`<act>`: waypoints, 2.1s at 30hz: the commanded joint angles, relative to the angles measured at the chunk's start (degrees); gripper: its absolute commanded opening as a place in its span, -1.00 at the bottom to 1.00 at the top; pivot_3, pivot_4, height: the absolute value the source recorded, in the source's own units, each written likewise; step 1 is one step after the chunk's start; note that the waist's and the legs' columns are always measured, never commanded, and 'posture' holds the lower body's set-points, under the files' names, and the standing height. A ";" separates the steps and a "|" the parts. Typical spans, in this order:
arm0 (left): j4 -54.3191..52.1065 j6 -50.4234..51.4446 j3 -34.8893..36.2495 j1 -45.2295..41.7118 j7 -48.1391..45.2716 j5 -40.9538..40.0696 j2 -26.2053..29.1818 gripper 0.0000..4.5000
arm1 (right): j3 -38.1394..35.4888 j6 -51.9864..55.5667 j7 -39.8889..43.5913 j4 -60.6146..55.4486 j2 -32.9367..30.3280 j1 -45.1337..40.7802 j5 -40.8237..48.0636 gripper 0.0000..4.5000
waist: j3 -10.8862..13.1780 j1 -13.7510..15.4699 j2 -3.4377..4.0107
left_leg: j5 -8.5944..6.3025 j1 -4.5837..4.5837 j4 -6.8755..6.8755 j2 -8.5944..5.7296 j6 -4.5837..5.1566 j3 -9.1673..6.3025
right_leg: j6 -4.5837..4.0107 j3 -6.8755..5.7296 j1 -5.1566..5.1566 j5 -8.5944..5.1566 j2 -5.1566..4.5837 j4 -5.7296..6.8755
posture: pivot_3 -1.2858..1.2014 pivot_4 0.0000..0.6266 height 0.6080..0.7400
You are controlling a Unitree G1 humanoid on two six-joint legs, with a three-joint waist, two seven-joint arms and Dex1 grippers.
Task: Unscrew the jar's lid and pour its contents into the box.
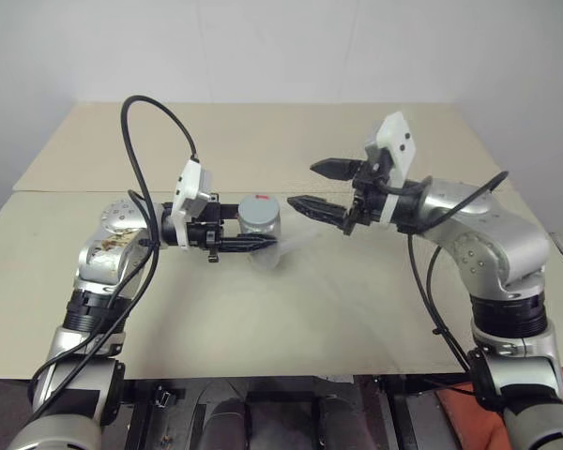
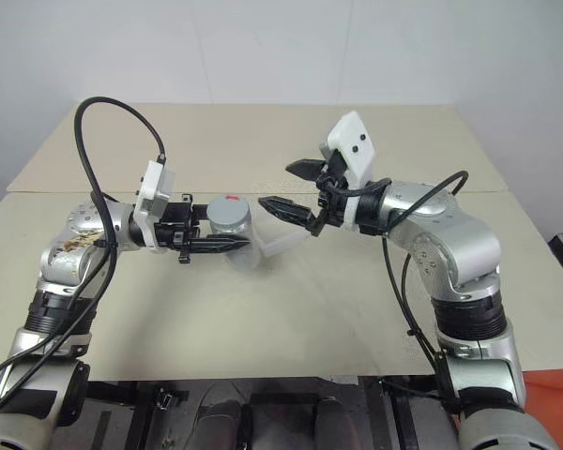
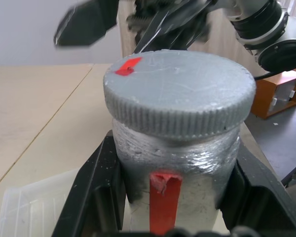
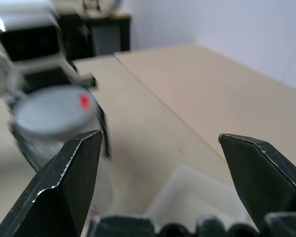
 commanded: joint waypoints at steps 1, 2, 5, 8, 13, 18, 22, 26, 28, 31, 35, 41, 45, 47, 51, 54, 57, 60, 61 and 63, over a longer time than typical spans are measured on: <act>-0.73 -0.66 0.19 -0.71 0.07 -0.26 -0.68 -0.09 | -0.61 0.85 -0.66 -3.65 1.58 -2.75 2.48 0.98 | 0.00 -0.03 0.00 | 0.00 0.00 0.00 0.00 0.00 0.00 | 0.00 0.00 0.00 0.00 0.00 0.00 | 0.03 -0.52 1.00; -0.71 -0.68 0.11 -0.73 0.05 -0.19 -0.78 -0.09 | -0.22 0.99 -0.80 -3.78 1.89 -2.91 2.51 0.98 | 0.00 -0.03 0.00 | 0.00 0.01 0.00 0.01 0.00 0.00 | 0.00 0.00 0.00 0.00 0.01 0.00 | 0.03 -0.52 1.00; -0.09 -0.85 -0.20 -1.35 -0.28 0.05 -1.22 -0.09 | 4.01 0.21 -1.04 -1.93 3.71 -4.00 -0.38 0.98 | 0.00 -0.04 0.00 | 0.00 0.01 0.00 0.00 0.00 0.00 | 0.00 0.00 0.00 0.00 0.00 0.03 | 0.03 -0.52 1.00; -0.03 -0.74 -0.33 -1.82 -0.45 -0.03 -1.43 -0.09 | 6.69 -0.70 -0.92 0.18 5.57 -4.94 -2.10 0.98 | 0.00 -0.09 0.00 | 0.00 0.01 0.00 0.00 0.00 0.00 | 0.00 -0.01 -0.01 0.00 0.01 0.04 | 0.03 -0.52 1.00; -0.41 -0.89 -0.25 -1.54 -0.44 -0.03 -1.05 -0.09 | 8.97 -0.84 -1.33 0.67 8.72 -5.48 -3.54 0.98 | 0.00 -0.03 0.00 | 0.00 -0.02 0.00 -0.01 0.00 0.00 | 0.00 -0.01 -0.01 0.00 0.00 0.09 | 0.03 -0.52 1.00; -1.20 -0.70 0.05 -0.77 -0.16 -0.22 -0.72 -0.09 | 9.61 -0.68 -1.28 0.00 10.05 -4.86 -4.00 0.98 | 0.00 0.01 0.00 | 0.00 -0.01 0.01 0.00 0.00 -0.01 | 0.00 -0.02 0.00 0.00 0.00 0.09 | 0.03 -0.52 1.00; -1.17 -0.68 0.14 -0.68 -0.21 -0.31 -0.49 -0.09 | 9.34 -0.58 -0.74 -0.69 10.12 -4.88 -3.65 0.98 | 0.00 -0.02 0.00 | 0.00 -0.01 0.00 0.00 0.00 -0.01 | 0.00 -0.03 0.00 0.00 0.00 0.09 | 0.03 -0.52 1.00; -0.80 -0.62 0.18 -1.04 -0.31 -0.32 -0.28 -0.09 | 9.55 -0.93 -0.80 -0.14 10.18 -4.44 -4.36 0.98 | 0.00 -0.03 0.00 | 0.00 -0.01 0.00 0.00 0.00 -0.01 | 0.00 -0.02 0.00 0.00 0.01 0.09 | 0.03 -0.52 1.00; -0.75 -0.61 0.16 -1.10 -0.42 -0.30 -0.16 -0.09 | 8.98 -0.98 -1.21 0.54 10.02 -4.37 -4.82 0.98 | 0.00 -0.02 0.00 | 0.00 -0.01 0.00 0.00 0.00 -0.01 | 0.00 -0.03 0.00 0.00 0.01 0.08 | 0.03 -0.52 1.00; -0.69 -0.58 0.16 -1.14 -0.46 -0.27 0.00 -0.09 | 8.01 -1.12 -1.35 0.86 9.13 -3.88 -5.36 0.98 | 0.00 -0.03 0.00 | 0.00 -0.01 0.00 0.00 0.00 -0.01 | 0.00 -0.03 0.00 0.00 0.01 0.09 | 0.03 -0.52 1.00; -0.31 -0.57 0.21 -1.40 -0.64 -0.33 0.32 -0.09 | 6.93 -1.52 -1.35 1.46 7.63 -3.36 -6.11 0.98 | 0.00 -0.02 0.00 | 0.00 -0.01 0.00 0.00 0.00 -0.01 | 0.00 -0.02 0.00 0.00 0.00 0.09 | 0.03 -0.52 1.00; -0.14 -0.71 0.09 -1.61 -0.92 -0.41 0.71 -0.09 | 4.27 -1.63 -1.04 1.17 4.44 -2.06 -5.62 0.98 | 0.00 -0.01 0.00 | 0.00 -0.01 0.00 0.00 0.00 -0.01 | 0.00 -0.02 0.00 0.00 0.00 0.07 | 0.03 -0.52 1.00; -0.55 -0.47 0.10 -1.48 -0.95 -0.73 0.99 -0.09 | 3.10 -1.64 -0.95 0.89 2.85 -1.28 -5.35 0.98 | 0.00 -0.01 0.00 | 0.00 -0.01 0.00 0.00 0.00 -0.01 | 0.00 -0.02 0.00 0.00 0.01 0.07 | 0.03 -0.52 1.00; -0.78 -0.34 0.22 -1.29 -1.01 -0.90 1.19 -0.09 | 2.40 -1.78 -0.43 0.47 1.77 -0.58 -4.72 0.98 | 0.00 -0.01 0.00 | 0.00 -0.01 0.00 0.00 0.00 -0.01 | 0.00 -0.02 0.00 0.00 0.00 0.06 | 0.03 -0.52 1.00; -1.49 -0.15 0.39 -0.49 -1.78 -1.44 1.82 -0.09 | 1.22 -2.30 -0.16 -0.24 -0.27 0.72 -3.82 0.98 | 0.00 0.01 0.00 | 0.00 -0.01 0.00 0.00 0.00 -0.01 | 0.00 -0.02 0.00 0.00 0.00 0.03 | 0.03 -0.52 1.00; -1.51 -0.07 0.29 -0.51 -1.88 -1.39 1.88 -0.09 | 0.31 -2.25 0.25 -1.44 -1.32 1.92 -2.95 0.98 | 0.00 0.22 0.00 | 0.00 -0.01 0.00 -0.02 0.00 0.00 | 0.00 -0.02 0.01 0.00 -0.01 -0.01 | 0.03 -0.52 1.00; -0.57 -0.23 0.46 -1.15 -2.40 -1.03 1.82 -0.09 | -0.62 -2.26 1.05 -2.84 -2.50 3.56 -2.27 0.98 | 0.00 0.11 0.00 | 0.00 0.00 0.00 0.00 0.00 0.00 | 0.00 -0.02 0.01 0.00 0.00 -0.05 | 0.03 -0.52 1.00; 0.19 -0.41 0.51 -1.76 -2.66 -0.60 1.66 -0.09 | -1.85 -2.68 2.51 -3.83 -3.94 5.23 -1.38 0.98 | 0.00 0.01 0.00 | 0.00 0.00 0.00 0.00 0.00 0.00 | 0.00 -0.01 0.00 0.00 0.01 -0.04 | 0.03 -0.52 1.00; 0.33 -0.42 0.53 -1.88 -2.71 -0.50 1.60 -0.09 | -2.10 -2.90 3.08 -4.14 -4.44 5.70 -1.17 0.98 | 0.00 0.02 0.00 | 0.00 -0.01 0.00 0.00 0.00 0.00 | 0.00 -0.01 0.00 0.00 0.01 -0.04 | 0.03 -0.52 1.00; 1.01 -0.72 0.50 -2.22 -2.69 -0.11 1.44 -0.09 | -2.39 -3.10 4.11 -4.58 -5.16 6.13 -0.89 0.98 | 0.00 0.02 0.00 | 0.00 0.00 0.00 0.00 0.00 0.00 | 0.00 -0.01 0.00 0.00 0.00 -0.04 | 0.03 -0.52 1.00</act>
